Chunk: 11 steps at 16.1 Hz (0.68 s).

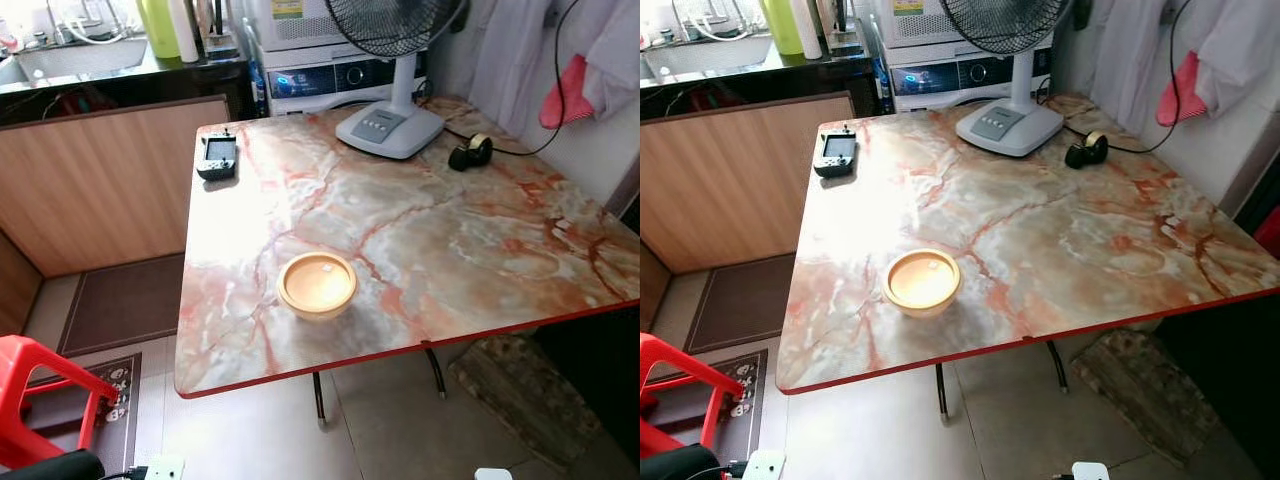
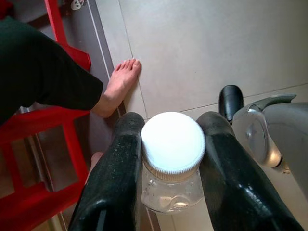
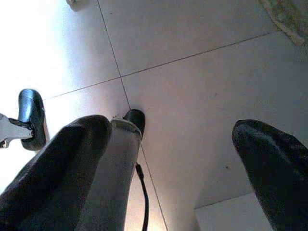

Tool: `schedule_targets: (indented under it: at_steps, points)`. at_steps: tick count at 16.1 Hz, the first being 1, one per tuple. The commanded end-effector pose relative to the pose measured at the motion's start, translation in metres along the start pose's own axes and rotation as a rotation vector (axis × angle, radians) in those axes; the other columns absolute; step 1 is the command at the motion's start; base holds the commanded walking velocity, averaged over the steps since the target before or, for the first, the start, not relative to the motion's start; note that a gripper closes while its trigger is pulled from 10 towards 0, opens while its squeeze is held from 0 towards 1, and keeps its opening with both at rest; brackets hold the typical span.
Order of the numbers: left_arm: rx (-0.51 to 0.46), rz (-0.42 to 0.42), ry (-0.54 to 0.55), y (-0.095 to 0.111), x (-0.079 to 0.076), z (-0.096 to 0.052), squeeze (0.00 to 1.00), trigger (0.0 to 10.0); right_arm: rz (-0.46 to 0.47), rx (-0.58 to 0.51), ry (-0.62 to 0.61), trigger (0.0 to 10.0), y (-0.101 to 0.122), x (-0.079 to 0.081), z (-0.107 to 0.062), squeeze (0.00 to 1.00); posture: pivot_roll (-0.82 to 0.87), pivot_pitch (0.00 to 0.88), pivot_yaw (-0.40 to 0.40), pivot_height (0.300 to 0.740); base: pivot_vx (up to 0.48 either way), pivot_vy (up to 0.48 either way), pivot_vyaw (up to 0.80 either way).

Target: Restocking fridge

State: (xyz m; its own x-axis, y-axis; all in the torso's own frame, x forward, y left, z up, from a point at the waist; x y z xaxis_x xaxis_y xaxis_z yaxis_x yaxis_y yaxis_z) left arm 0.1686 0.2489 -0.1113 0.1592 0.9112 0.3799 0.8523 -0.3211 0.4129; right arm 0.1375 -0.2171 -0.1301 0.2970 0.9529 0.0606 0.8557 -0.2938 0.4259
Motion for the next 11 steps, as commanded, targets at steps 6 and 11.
schedule_targets:
  at_steps: [6,11]
  points:
    - [0.138,0.016,-0.029,-0.049,-0.001,-0.008,0.00,10.0,0.027,-0.004,0.006,10.0,-0.004,0.002,0.000,0.00,0.11,0.000,0.040,0.740,0.000,0.119,0.00]
    - [0.146,0.008,-0.036,-0.050,-0.004,-0.009,0.00,10.0,0.028,-0.010,-0.001,10.0,-0.002,0.000,0.000,0.00,0.11,0.000,0.040,0.740,0.000,0.404,0.00]
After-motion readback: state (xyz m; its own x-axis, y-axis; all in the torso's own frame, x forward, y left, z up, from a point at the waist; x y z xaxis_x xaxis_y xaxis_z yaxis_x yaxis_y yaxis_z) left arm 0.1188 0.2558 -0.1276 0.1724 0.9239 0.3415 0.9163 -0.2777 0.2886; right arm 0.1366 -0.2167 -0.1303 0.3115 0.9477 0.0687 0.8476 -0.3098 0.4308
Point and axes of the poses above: a point about 5 cm out from each wrist's last joint towards the gripper, its own z axis pointing out of the wrist towards the gripper, its own y axis along the axis of the wrist's last joint, x = y × z, the point moved 3 cm from there along z, pointing out of the wrist towards the gripper, and after that the axes turned 14 degrees about z, right-handed, at the moved point
